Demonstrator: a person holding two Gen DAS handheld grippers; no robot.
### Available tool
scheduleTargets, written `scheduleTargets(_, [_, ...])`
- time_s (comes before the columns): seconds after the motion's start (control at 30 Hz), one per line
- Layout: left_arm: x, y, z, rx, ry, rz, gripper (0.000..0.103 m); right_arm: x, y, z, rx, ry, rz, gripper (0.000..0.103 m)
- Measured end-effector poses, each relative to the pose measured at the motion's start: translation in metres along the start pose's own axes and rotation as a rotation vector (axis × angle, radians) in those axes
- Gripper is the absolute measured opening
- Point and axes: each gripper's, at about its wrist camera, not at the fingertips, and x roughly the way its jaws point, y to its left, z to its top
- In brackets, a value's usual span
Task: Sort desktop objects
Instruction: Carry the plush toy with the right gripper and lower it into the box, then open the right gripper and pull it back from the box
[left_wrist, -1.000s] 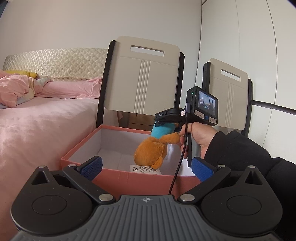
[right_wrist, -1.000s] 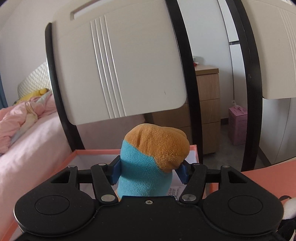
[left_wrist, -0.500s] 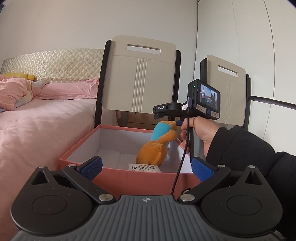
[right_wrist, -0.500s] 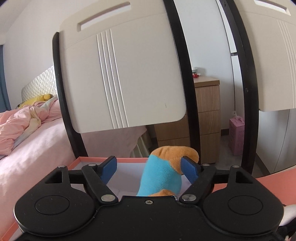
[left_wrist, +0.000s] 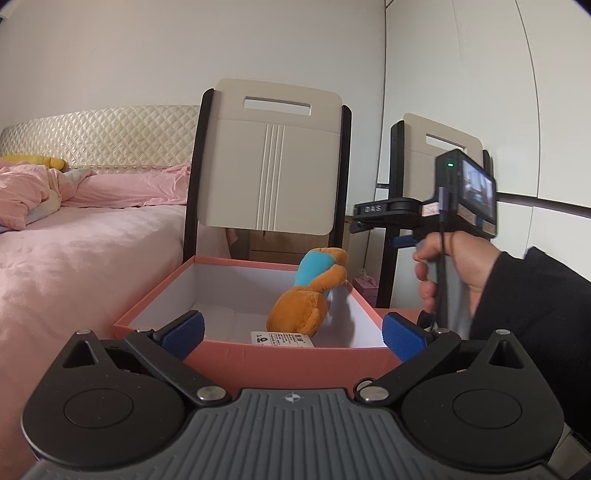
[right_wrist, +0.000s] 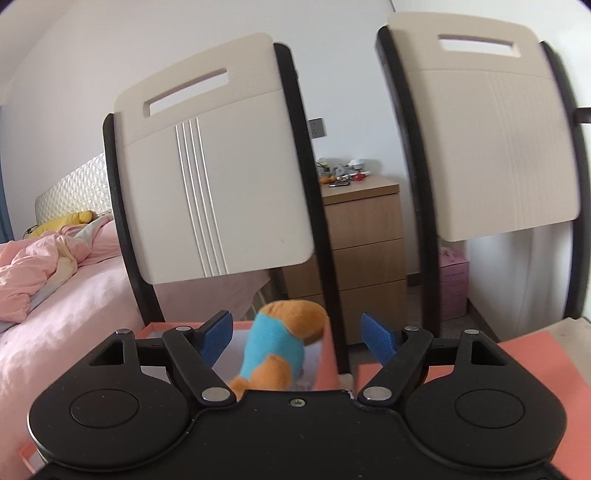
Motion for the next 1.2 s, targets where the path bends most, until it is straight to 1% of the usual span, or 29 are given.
scheduleTargets(0.2, [-0.003,-0.003,-0.001,0.011,-0.006,-0.007,0.103,-0.046,-0.013,-0.015,0.004,-0.003,0.009,0.077])
scheduleTargets(0.43, [-0.003,-0.006,-0.003,0.018,-0.004,-0.005,0.103,-0.106,-0.014,-0.025,-0.021,-0.057,0.043,0.078])
scheduleTargets(0.63, [-0.006,-0.011,-0.004,0.032,-0.006,-0.011,0.103,-0.153,-0.016,-0.044,-0.027,-0.084,0.067,0.081])
scheduleTargets(0.73, [-0.006,-0.012,-0.004,0.036,-0.009,-0.015,0.103,-0.171,-0.018,-0.059,-0.025,-0.075,0.077,0.081])
scheduleTargets(0.97, [-0.005,-0.012,-0.006,0.033,0.000,0.003,0.103,-0.208,-0.018,-0.093,-0.055,-0.065,0.078,0.082])
scheduleTargets(1.1, [-0.005,-0.015,-0.009,0.045,0.003,-0.002,0.103,-0.219,-0.015,-0.102,-0.070,-0.070,0.084,0.086])
scheduleTargets(1.2, [-0.006,-0.021,-0.010,0.061,0.000,-0.009,0.103,-0.222,-0.016,-0.103,-0.055,-0.074,0.096,0.087])
